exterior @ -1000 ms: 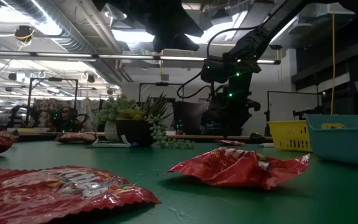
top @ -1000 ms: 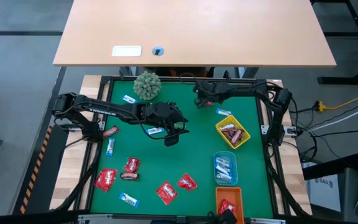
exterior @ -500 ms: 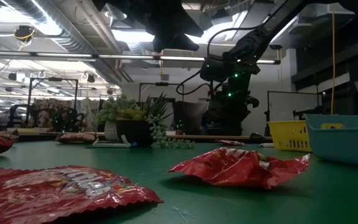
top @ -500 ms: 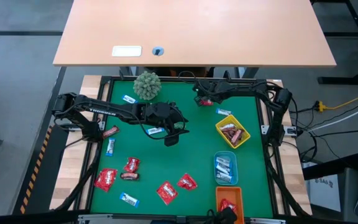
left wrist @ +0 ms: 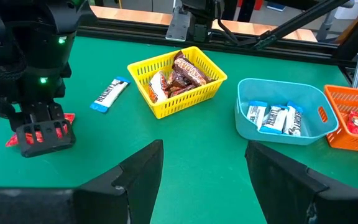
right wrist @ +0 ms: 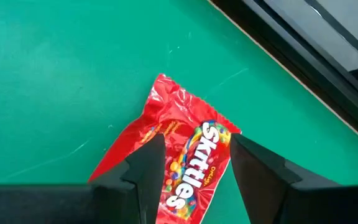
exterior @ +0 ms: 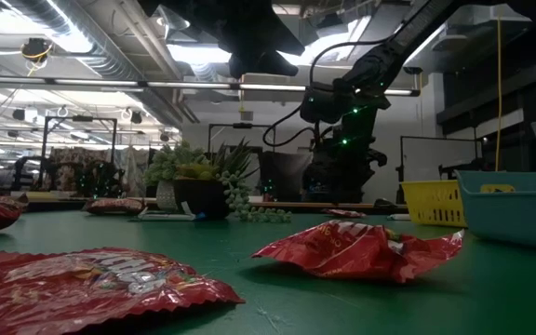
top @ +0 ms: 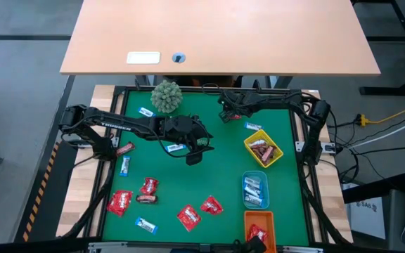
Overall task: Sort candy
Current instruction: Put the red candy into the orange bin
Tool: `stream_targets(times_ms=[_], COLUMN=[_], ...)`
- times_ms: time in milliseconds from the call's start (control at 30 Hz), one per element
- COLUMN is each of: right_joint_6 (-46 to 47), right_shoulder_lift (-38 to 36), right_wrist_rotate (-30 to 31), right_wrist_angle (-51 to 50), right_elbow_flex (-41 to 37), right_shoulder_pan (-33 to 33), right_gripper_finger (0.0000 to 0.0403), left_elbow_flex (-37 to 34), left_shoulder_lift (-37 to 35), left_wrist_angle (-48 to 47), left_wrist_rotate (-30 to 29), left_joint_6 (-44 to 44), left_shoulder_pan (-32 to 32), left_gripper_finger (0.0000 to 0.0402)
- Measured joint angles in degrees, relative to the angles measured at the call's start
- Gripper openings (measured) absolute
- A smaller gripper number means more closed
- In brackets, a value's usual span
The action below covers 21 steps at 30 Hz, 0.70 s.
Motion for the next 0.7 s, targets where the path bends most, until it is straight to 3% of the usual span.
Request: stream_targets(times_ms=[233, 433, 700], right_joint_6=[0.10, 1.63, 3.60], right_shoulder_lift=[0.00, -0.07, -0.11], right_wrist_rotate=[-0.96, -8.31, -9.08], right_wrist_angle=[-6.42, -16.68, -23.83], right_elbow_flex=[5.87, 12.65, 12.26], right_shoulder_pan=[0.00, 1.72, 8.63], right_gripper_finger=[0.0179, 0.0179, 0.0179], left_elbow_flex=[0.00, 0.00, 0.00], left_shoulder_lift=[0.00, 0.00, 0.00], left_wrist_angle=[-0.02, -0.02, -0.02], left_wrist_rotate=[0.00, 0.00, 0.00], left_joint_6=[0.00, 0.00, 0.00], left_shoulder_pan=[0.02, 0.02, -0.04], left_gripper_finger=[0.0224, 0.0224, 0.0224])
